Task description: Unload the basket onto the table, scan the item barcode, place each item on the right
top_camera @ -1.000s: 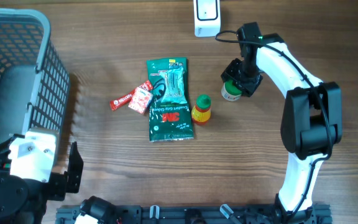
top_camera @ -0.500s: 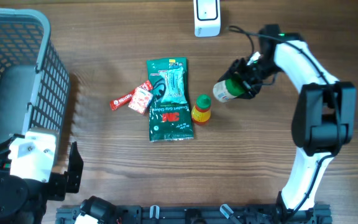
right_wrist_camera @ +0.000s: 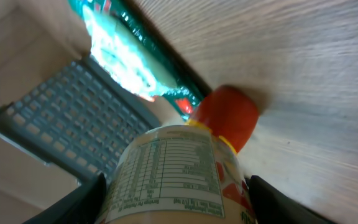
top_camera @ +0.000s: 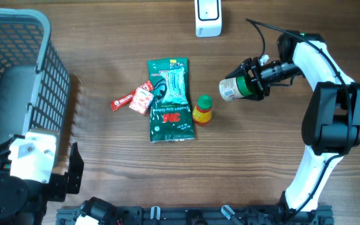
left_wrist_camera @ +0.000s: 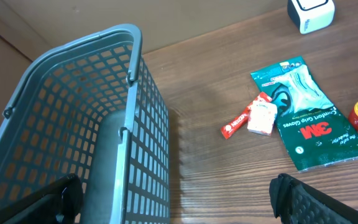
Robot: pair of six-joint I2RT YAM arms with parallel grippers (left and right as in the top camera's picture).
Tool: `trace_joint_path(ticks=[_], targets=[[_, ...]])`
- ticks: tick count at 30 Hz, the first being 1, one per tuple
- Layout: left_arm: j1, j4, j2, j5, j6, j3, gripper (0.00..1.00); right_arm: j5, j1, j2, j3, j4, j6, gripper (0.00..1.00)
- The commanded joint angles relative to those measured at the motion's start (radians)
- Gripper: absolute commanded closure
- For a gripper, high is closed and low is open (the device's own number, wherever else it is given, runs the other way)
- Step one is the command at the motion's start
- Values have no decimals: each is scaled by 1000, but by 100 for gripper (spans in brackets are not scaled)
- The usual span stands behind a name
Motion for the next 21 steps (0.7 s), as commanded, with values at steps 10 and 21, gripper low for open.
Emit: trace_joint_path(ticks=[10,21], targets=[[8,2,5,9,-9,2,0,-76,3,-3,-5,-12,-85,53],[8,2,5,9,-9,2,0,77,-5,-13,116,23,-72,53]])
